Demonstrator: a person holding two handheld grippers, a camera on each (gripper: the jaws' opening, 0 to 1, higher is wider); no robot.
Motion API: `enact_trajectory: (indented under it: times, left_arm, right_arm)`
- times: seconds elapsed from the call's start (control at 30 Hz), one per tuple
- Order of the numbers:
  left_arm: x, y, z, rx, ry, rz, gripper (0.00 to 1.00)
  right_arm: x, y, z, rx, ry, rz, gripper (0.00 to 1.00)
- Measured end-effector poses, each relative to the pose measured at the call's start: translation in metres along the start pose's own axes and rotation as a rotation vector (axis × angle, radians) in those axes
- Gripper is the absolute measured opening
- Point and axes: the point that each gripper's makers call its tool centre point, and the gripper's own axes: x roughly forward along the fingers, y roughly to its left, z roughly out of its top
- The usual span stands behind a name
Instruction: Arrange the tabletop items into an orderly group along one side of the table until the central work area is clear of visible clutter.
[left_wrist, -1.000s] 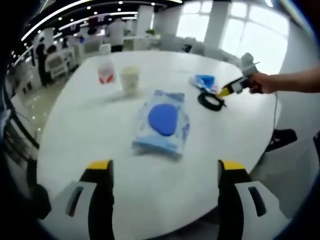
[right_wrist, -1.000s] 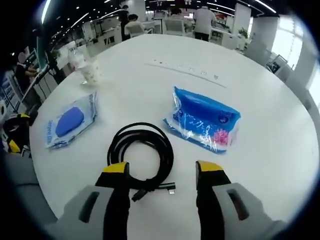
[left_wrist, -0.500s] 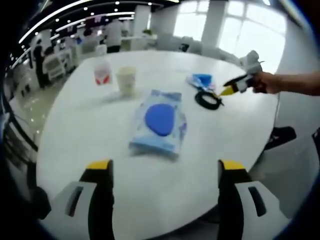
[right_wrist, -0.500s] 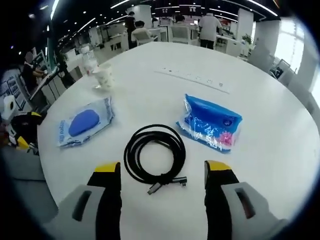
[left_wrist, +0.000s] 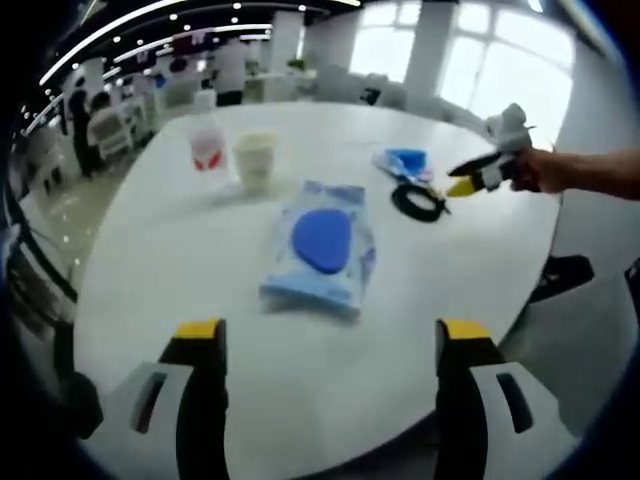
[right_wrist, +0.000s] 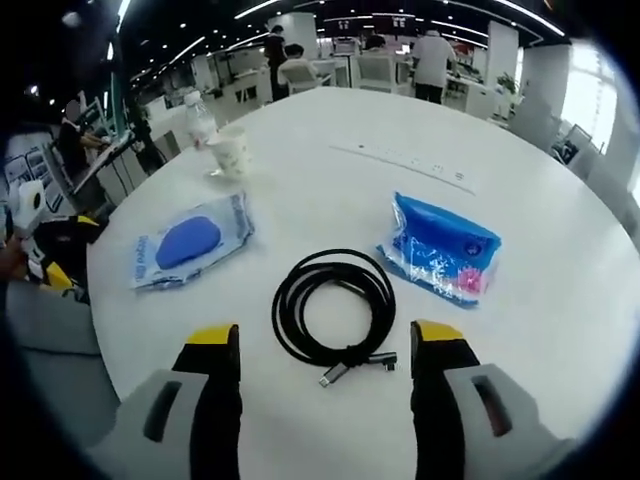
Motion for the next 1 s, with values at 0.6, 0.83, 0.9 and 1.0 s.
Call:
enact_trajectory:
  times: [0.6,0.83,0.9,1.0]
  left_arm:
    - [0.016,0.0,0.006,-0.054,0.042,0.064,0.82]
    - [0.038,-0.017,0.014,-0.151,0.031,0.057,0.81]
    - [0.042,-0.019,0.013,-0.214,0.032,0.057,0.8]
    - [0.049,-0.018,0.012,-0.298,0.021,0.069,0.78]
  right_arm:
    - [0.04,0.047,0.048,-0.045,-0.047,0.12,0.62]
    - [0.061,0.067,0.065,-0.054,-0.057,0.162,0.6]
    - [0.066,0.072,0.069,-0.066,-0.058,0.173,0.6]
    - [0.074,0.079,0.073,-0.067,-0.062,0.194,0.57]
